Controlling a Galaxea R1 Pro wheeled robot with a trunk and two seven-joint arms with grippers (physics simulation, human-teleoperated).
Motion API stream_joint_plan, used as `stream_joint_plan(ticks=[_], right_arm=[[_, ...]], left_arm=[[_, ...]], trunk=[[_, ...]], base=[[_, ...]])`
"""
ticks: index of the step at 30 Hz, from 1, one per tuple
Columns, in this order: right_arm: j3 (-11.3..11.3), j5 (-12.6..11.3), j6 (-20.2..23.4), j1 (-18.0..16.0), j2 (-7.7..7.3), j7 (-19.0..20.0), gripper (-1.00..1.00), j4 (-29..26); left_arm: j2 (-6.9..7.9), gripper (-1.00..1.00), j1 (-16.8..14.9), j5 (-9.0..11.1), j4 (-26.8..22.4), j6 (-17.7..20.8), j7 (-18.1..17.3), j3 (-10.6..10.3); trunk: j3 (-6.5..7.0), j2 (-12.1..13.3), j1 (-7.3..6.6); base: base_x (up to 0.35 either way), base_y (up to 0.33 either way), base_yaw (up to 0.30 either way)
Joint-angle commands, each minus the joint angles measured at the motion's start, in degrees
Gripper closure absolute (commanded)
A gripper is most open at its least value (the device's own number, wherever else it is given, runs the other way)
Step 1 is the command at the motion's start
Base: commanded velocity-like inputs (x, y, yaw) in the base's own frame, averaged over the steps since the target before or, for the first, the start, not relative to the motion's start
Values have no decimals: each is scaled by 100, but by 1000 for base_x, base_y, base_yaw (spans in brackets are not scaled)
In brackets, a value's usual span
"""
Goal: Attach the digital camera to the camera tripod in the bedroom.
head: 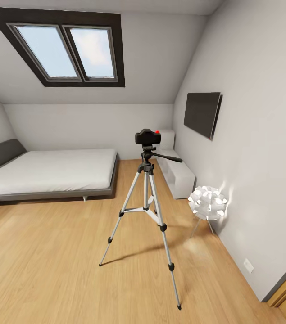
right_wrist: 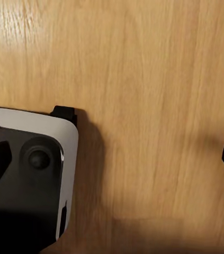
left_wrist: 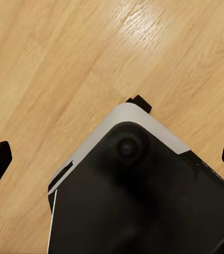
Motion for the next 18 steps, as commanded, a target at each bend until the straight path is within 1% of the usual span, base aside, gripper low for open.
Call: stream_joint_plan(ticks=[1,7,11,15,16,18], right_arm=[[43,-54,2,3,0,22,-100,9],[46,-50,-45,55,3,17,-100,10],[44,-47,-59,72,3,17,-100,12],[43,-51,-75,79,3,16,-100,11],[44,-53,-137,82,3,15,-100,12],[47,-54,-166,82,8,15,-100,12]], left_arm=[[-3,-100,-4,45,0,-10,16,-48],[-17,-100,-4,22,0,1,16,-51],[-39,-100,-4,-98,0,16,16,-60],[-53,-100,-4,-382,0,32,16,-65],[-63,-100,-4,-703,1,44,16,-65],[-69,-100,-4,-814,0,48,16,-66]], trunk=[[-13,-13,3],[-13,-13,3],[-13,-13,3],[-13,-13,3],[-13,-13,3],[-13,-13,3]], base=[[0,0,0],[0,0,0],[0,0,0],[0,0,0],[0,0,0],[0,0,0]])
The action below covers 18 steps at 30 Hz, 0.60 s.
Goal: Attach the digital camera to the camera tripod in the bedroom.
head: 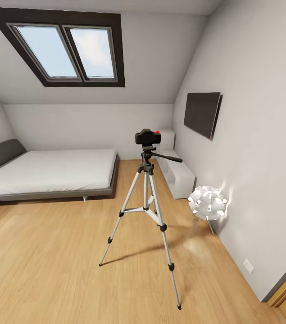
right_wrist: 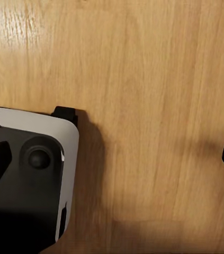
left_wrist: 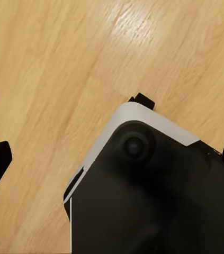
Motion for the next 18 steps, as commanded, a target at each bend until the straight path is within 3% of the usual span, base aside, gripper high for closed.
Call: stream_joint_plan(ticks=[1,6,18], right_arm=[[42,-53,9,-8,-1,25,-100,8],[40,-57,-23,-7,9,25,-100,9],[23,-135,-32,-7,12,10,-100,9]], left_arm=[[-1,-100,-4,46,0,-10,16,-48],[-12,-100,-4,-99,0,-9,16,-48],[-16,-100,-4,-139,-1,-44,22,-48]], trunk=[[-13,-13,3],[-13,-13,3],[-13,-13,3]], base=[[0,0,0],[0,0,0],[0,0,0]])
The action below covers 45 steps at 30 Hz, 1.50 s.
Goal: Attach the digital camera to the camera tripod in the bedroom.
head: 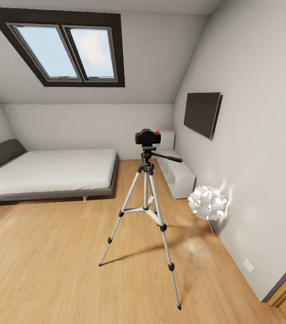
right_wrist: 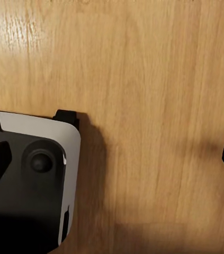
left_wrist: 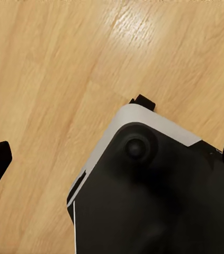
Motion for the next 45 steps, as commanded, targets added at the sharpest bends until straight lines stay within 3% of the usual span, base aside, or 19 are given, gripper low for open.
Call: stream_joint_plan(ticks=[1,12,38,45], right_arm=[[46,-63,5,-8,-1,25,-100,9],[42,-89,0,-8,4,23,-100,9],[42,-105,3,-8,8,23,-100,9],[42,-257,-1,13,56,21,-100,10]], left_arm=[[-1,-100,-4,48,0,-15,16,-48],[-19,-100,-4,46,0,-29,17,-48],[-62,-100,-4,46,0,-25,18,-48],[-57,-100,-4,51,0,-28,18,-48]], trunk=[[-13,-13,3],[19,-13,3],[252,-13,3],[317,-13,3]], base=[[0,0,0],[0,0,0],[0,0,0],[0,0,0]])
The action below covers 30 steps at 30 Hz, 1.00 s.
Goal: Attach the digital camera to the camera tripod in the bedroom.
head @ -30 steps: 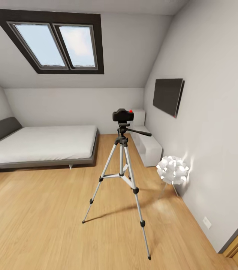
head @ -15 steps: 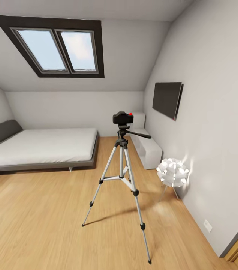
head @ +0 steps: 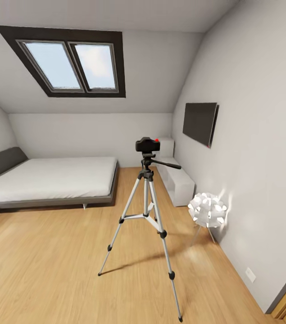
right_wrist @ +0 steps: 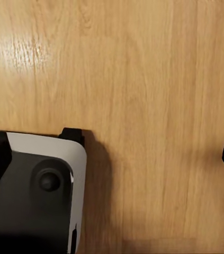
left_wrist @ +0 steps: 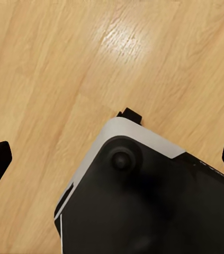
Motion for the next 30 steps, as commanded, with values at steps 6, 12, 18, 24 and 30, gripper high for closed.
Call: stream_joint_plan(ticks=[6,12,18,24,30], right_arm=[[45,-361,-12,152,20,13,-100,9],[45,-422,-1,174,28,10,-100,9],[45,-426,4,176,31,10,-100,9],[45,-434,11,176,23,10,-100,9],[42,-435,11,176,22,10,-100,9]], left_arm=[[3,-100,-1,52,0,-5,15,-48],[3,-100,-1,60,0,32,8,-45],[14,-100,-1,74,0,39,6,-40],[21,-100,-1,86,0,41,6,-38],[16,-100,-1,87,0,10,6,-39]], trunk=[[54,-3,2],[110,-3,2],[165,-3,2],[221,-3,2],[276,-3,2]], base=[[0,0,0],[0,0,0],[0,0,0],[0,0,0],[0,0,0]])
